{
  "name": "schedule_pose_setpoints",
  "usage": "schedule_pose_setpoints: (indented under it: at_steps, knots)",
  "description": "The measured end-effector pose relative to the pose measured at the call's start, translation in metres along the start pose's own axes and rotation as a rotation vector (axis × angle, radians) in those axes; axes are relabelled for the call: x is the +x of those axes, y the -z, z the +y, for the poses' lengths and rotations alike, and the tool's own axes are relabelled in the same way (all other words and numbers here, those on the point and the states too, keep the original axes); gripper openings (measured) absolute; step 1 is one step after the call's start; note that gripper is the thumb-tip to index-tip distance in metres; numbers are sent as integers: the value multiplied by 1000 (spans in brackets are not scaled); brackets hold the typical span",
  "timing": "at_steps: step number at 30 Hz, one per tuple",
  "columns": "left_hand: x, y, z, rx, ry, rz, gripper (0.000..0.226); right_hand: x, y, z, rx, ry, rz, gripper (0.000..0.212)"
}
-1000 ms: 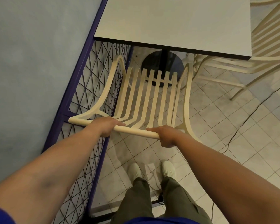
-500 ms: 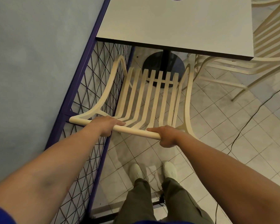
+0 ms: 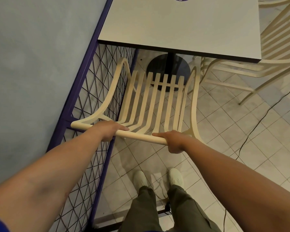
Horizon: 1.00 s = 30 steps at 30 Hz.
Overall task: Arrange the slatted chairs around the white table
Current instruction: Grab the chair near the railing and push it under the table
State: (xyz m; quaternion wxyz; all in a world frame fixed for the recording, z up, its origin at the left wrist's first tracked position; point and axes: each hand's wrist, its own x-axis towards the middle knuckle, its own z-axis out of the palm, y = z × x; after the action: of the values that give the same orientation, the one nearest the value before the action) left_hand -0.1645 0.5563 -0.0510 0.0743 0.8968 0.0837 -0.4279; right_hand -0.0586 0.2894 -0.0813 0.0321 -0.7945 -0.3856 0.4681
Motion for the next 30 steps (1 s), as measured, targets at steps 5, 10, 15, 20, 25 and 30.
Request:
schedule_pose_setpoints:
  at_steps: [5, 10, 15, 20, 25, 30]
  knots:
    - [7, 7, -2, 20, -12, 23, 86, 3, 4, 4, 0, -10, 30, 88]
    - [9, 9, 3, 32, -14, 34, 82, 1, 8, 9, -10, 3, 26, 86]
    - [10, 6, 4, 30, 1, 44, 83, -3, 8, 9, -8, 5, 21, 85]
    - [9, -1, -1, 41, 33, 48, 78, -1, 5, 5, 15, 12, 15, 83]
    - [5, -1, 0, 40, 23, 66, 70, 0, 4, 5, 42, -5, 16, 78]
    - [3, -3, -1, 28, 47, 73, 74, -3, 6, 2, 31, -13, 9, 80]
